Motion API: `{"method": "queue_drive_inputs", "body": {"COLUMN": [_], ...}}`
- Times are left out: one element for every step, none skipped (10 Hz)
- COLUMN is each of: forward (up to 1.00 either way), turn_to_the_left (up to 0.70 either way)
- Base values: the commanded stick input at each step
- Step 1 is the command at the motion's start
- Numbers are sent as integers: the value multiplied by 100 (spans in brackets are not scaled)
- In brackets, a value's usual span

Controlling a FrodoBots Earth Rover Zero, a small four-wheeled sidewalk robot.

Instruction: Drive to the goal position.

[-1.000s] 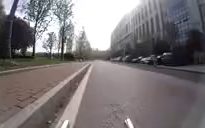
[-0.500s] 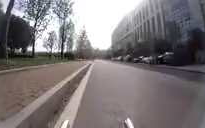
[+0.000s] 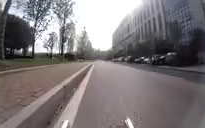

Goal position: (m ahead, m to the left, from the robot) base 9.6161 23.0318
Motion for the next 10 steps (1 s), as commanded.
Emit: {"method": "queue_drive_inputs", "body": {"forward": [70, 70, 70, 70, 70, 70, 70, 70, 70, 70], "turn_to_the_left": [0, 0, 0, 0, 0, 0, 0, 0, 0, 0]}}
